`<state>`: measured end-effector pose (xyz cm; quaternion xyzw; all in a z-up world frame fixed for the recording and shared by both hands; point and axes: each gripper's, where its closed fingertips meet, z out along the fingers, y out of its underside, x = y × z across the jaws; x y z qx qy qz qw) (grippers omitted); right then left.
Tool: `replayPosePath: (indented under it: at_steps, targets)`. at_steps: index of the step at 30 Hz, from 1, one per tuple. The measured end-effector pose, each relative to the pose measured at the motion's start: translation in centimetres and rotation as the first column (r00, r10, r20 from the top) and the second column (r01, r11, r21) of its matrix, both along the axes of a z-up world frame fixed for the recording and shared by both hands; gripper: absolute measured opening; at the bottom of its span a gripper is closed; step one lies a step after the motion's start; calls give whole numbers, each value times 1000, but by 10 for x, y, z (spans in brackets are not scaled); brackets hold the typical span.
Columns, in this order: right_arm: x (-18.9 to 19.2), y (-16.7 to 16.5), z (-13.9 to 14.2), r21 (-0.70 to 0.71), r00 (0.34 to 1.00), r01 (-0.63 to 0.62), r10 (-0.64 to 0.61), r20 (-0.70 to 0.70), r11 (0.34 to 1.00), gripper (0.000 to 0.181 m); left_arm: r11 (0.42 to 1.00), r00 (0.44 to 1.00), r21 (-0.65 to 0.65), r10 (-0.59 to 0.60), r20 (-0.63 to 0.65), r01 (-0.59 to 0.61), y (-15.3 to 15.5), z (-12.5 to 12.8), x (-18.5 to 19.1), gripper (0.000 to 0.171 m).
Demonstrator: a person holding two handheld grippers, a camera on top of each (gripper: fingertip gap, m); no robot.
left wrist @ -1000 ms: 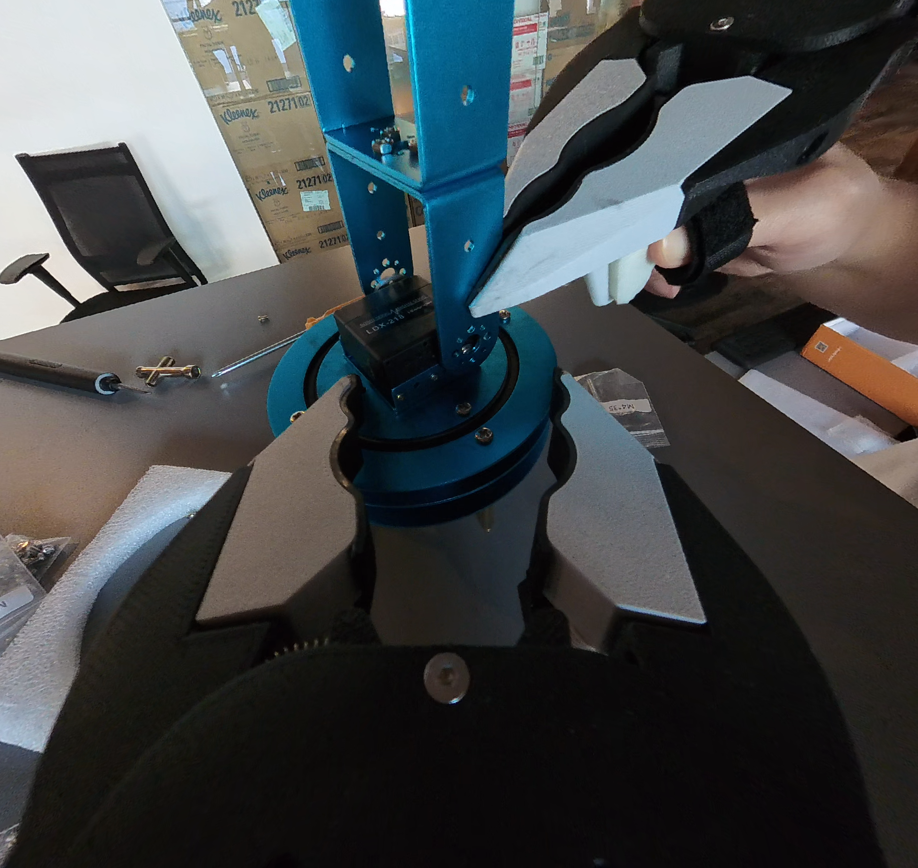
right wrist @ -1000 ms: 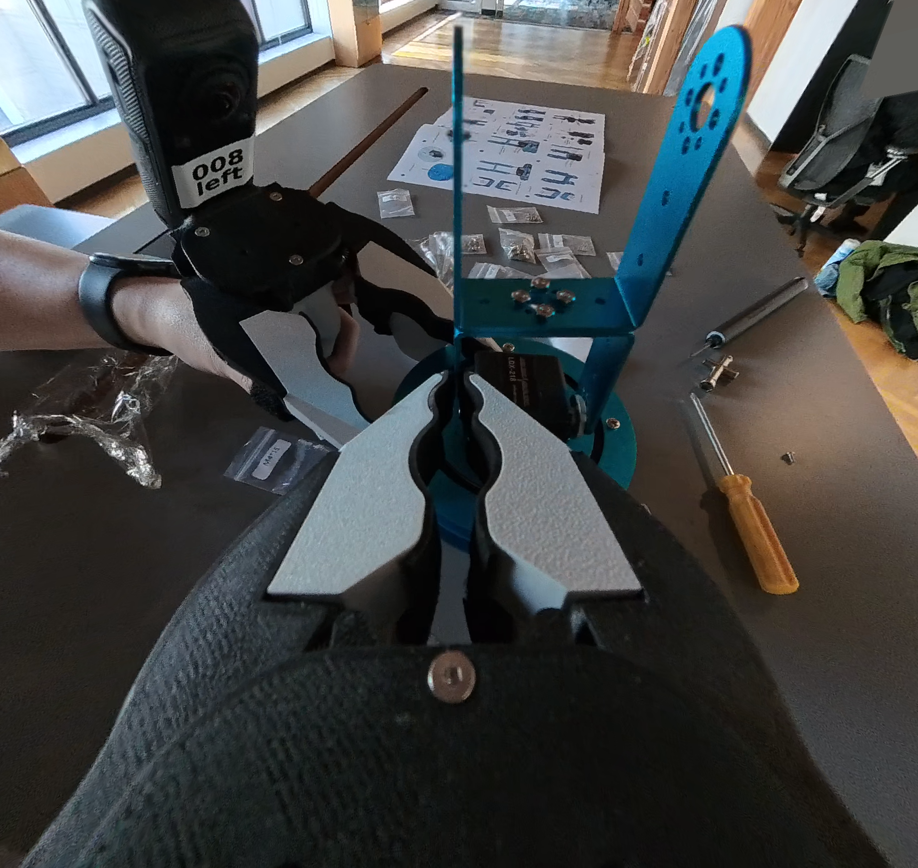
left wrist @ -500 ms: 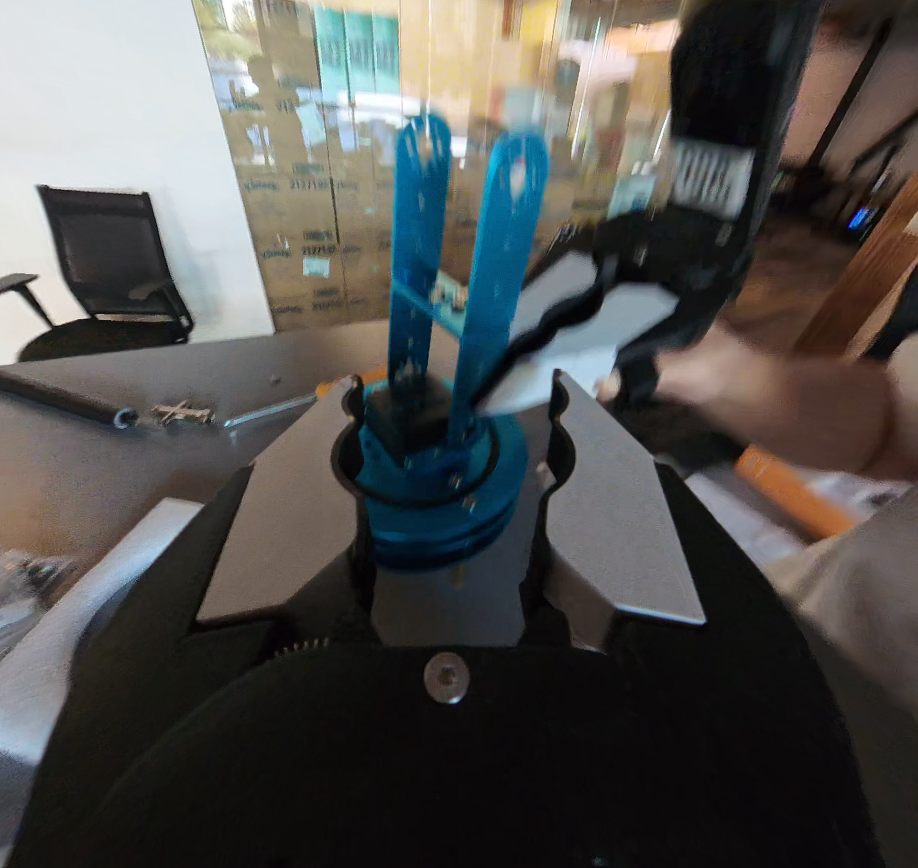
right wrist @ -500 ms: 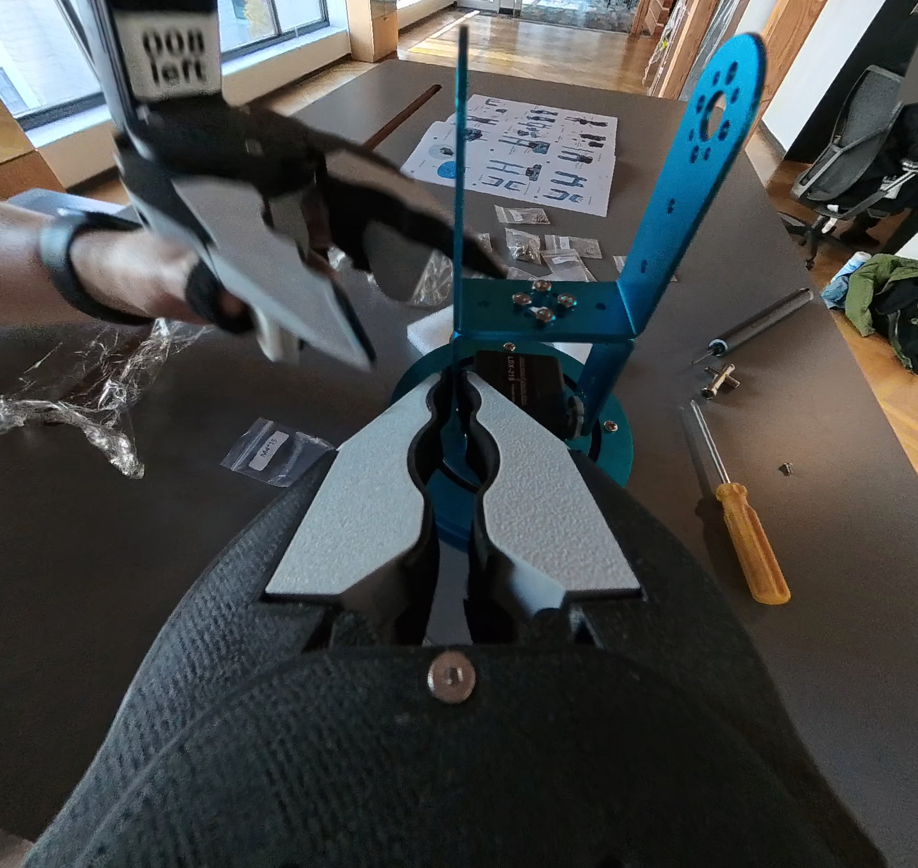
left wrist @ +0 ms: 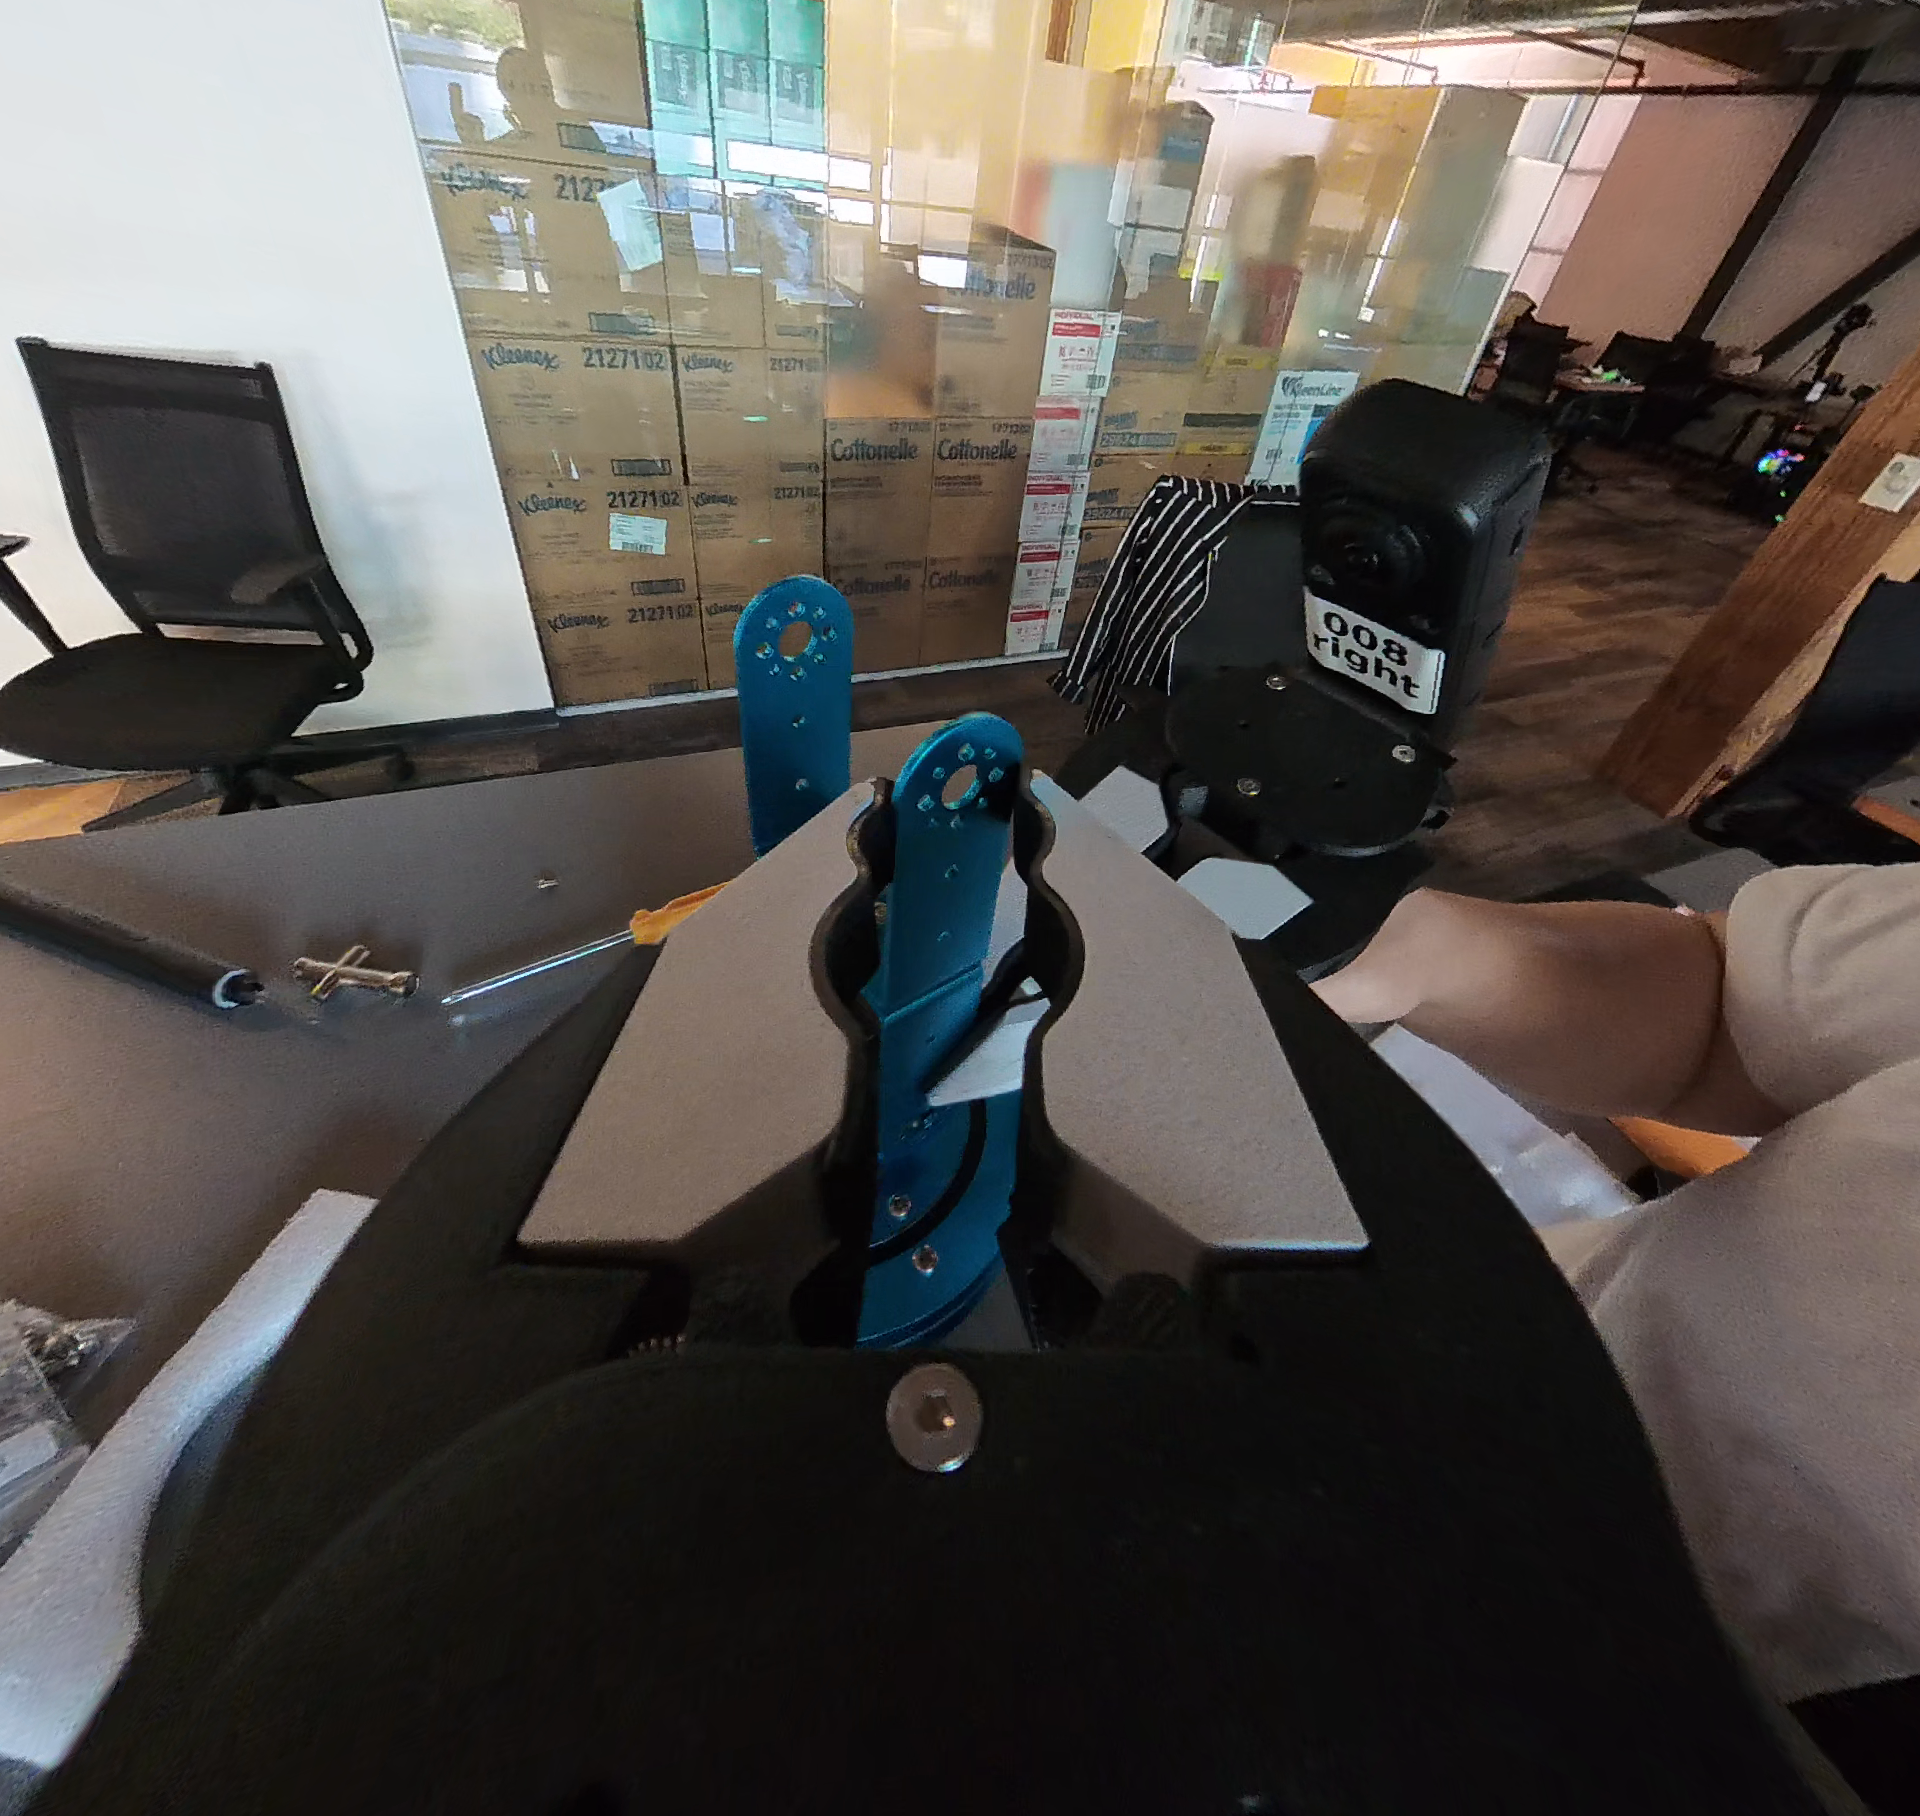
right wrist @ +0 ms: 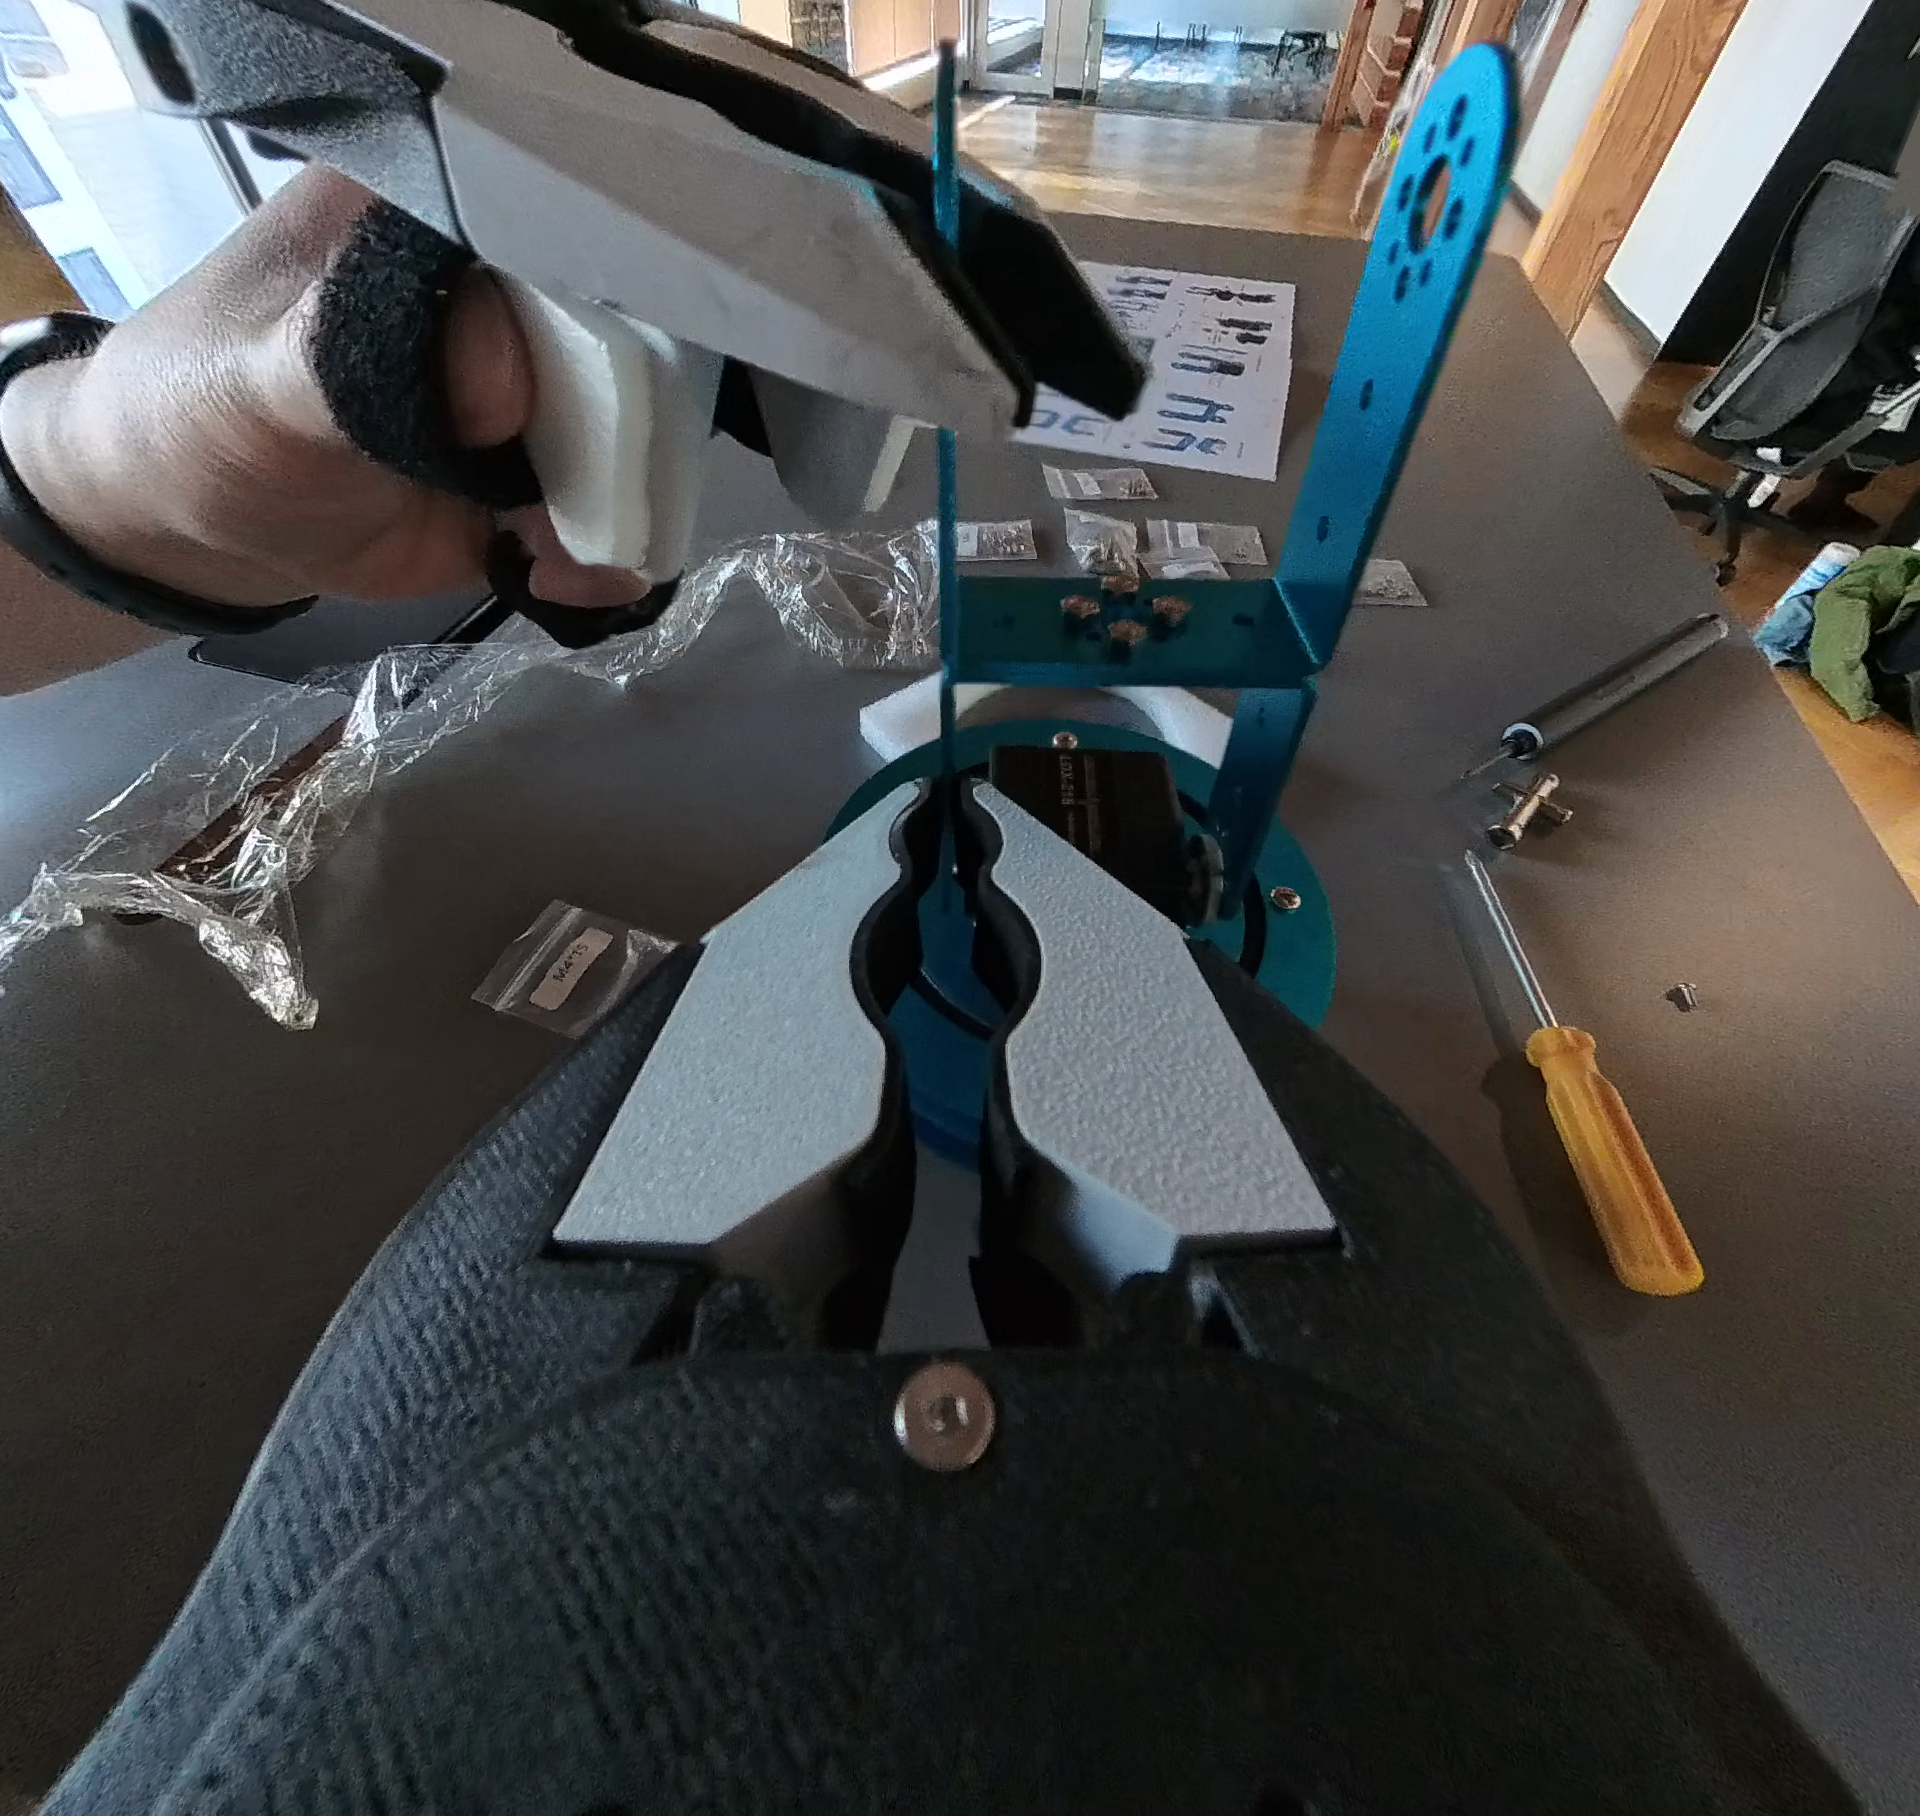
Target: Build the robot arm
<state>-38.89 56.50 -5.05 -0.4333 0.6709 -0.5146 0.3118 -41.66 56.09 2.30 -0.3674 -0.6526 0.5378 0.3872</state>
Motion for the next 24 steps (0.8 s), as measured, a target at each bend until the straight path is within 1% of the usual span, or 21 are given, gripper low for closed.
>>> replayPosePath:
  at_steps: [4, 6, 7, 9, 11, 12, 13, 14, 15, 16, 17, 19, 20, 22, 24]
  targets:
    - [1, 0, -1, -21, 1000, -22, 22, -6, 1000, 1, 1000, 1000, 19, 6, -14, -5, -2, -1, 4, 20]
    - [-2, 2, -1, -58, 999, -47, 46, -26, 997, 7, 1000, 1000, 22, 4, -13, -4, -3, -1, 4, 20]
    - [-4, 3, 3, -83, 998, -59, 58, -17, 995, 14, 1000, 1000, 19, 9, -12, -8, -3, -1, 4, 20]
    - [-15, 7, 21, -156, 995, -81, 89, 45, 985, 13, 1000, 1000, 18, 16, -12, -15, -4, -2, 5, 20]
    - [-35, -2, 41, -218, 992, -25, 52, 118, 976, 11, 1000, 1000, 17, 15, -10, -15, -4, -2, 6, 20]
    - [-43, -11, 46, -243, 991, 2, 30, 130, 970, 11, 1000, 1000, 17, 14, -8, -14, -3, -2, 5, 20]
    - [-50, -24, 45, -259, 994, 28, 1, 114, 965, 14, 1000, 1000, 15, 12, -5, -12, -3, -2, 4, 20]
    - [-53, -37, 40, -243, 995, 48, -26, 95, 969, 23, 1000, 1000, 10, 12, 1, -12, -2, -2, 3, 20]
    - [-50, -42, 35, -203, 996, 24, -5, 91, 979, 28, 1000, 1000, 5, 12, 9, -12, -2, -2, 3, 20]
    - [-44, -42, 34, -168, 993, -9, 30, 118, 986, 29, 1000, 1000, 3, 12, 15, -12, -2, -2, 2, 20]
    - [-38, -42, 35, -154, 988, -24, 47, 145, 988, 29, 1000, 1000, 4, 10, 19, -11, -1, -2, 1, 20]
    - [-30, -49, 28, -169, 995, -15, 32, 98, 985, 27, 1000, 1000, 7, 8, 27, -8, 0, -3, 0, 20]
    - [-26, -50, 24, -189, 998, -22, 34, 60, 982, 22, 1000, 1000, 9, 7, 28, -8, 0, -3, 0, 20]
    - [-20, -49, 20, -214, 999, -37, 43, 20, 976, 2, 1000, 1000, 14, 10, 26, -10, -1, -3, 1, 20]
    - [-18, -51, 20, -214, 999, -30, 35, 22, 976, 1, 1000, 1000, 13, 14, 24, -15, -2, -3, 2, 20]
